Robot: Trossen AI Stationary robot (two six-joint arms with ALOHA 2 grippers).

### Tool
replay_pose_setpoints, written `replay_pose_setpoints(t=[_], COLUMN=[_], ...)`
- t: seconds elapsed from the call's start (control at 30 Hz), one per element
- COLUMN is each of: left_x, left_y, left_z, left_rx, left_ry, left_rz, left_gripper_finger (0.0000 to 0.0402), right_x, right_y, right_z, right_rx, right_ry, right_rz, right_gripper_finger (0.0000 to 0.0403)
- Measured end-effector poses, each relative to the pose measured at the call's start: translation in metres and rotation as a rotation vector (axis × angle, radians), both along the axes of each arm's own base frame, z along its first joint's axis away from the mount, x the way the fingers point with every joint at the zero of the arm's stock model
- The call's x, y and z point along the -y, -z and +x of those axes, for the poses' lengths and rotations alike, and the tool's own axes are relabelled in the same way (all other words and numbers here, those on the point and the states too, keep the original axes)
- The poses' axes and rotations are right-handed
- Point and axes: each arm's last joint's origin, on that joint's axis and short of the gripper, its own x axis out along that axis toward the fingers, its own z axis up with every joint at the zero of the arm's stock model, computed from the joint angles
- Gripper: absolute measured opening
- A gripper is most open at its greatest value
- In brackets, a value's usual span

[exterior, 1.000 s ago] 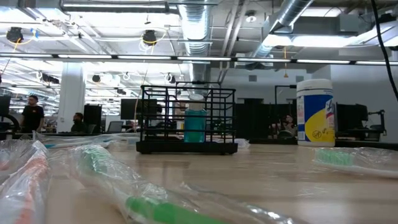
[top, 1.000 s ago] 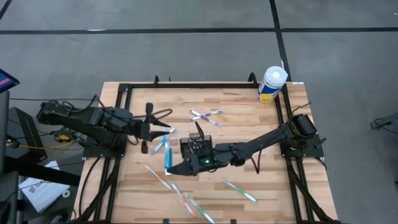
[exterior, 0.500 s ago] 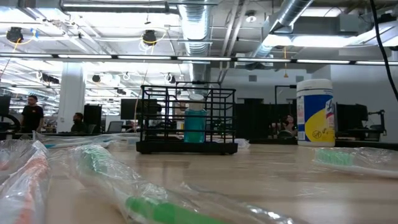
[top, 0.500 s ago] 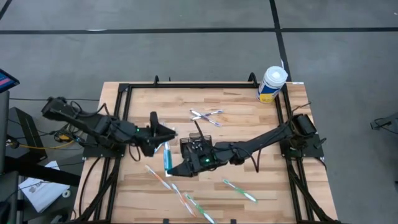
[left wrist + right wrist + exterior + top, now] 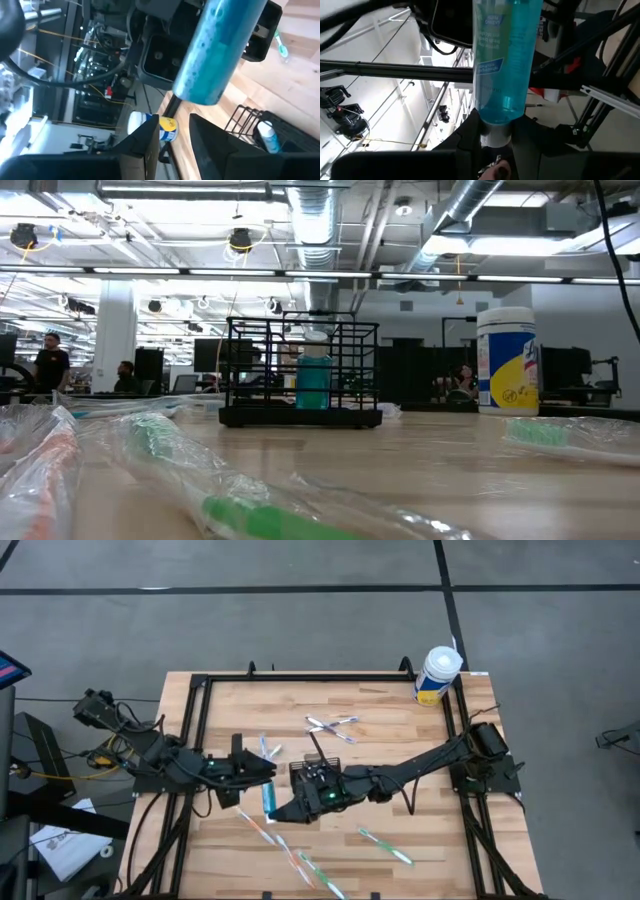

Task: Pick & Place toothbrushing station
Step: Put the blue mouthwash into the mesh organizer

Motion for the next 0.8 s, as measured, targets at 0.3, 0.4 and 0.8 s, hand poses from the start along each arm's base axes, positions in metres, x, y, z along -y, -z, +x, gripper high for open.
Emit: replay_pose_setpoints(t=[0.3,0.4,0.8], left_x=[0.014,0.015,0.007], left_y=[0.000,0.002,0.011], left_z=[-0.009,-0.010,-0.008], left_rx=[0.002,-0.012,-0.059], left_ry=[0.057,0.062,-0.060], left_rz=[-0.037,-0.087,-0.359], left_gripper_finger=[0.0100,0.0100,0.0135], right_x=[-0.001,0.000,0.005], right_y=[0.001,0.001,0.001], right_z=[0.000,0.000,0.002], right_rx=[-0.016,-0.023,-0.020], right_ry=[-0.020,-0.024,-0.006], right_rz=[0.014,0.028,0.045], right_gripper_finger=[0.0070,0.0070,0.0070])
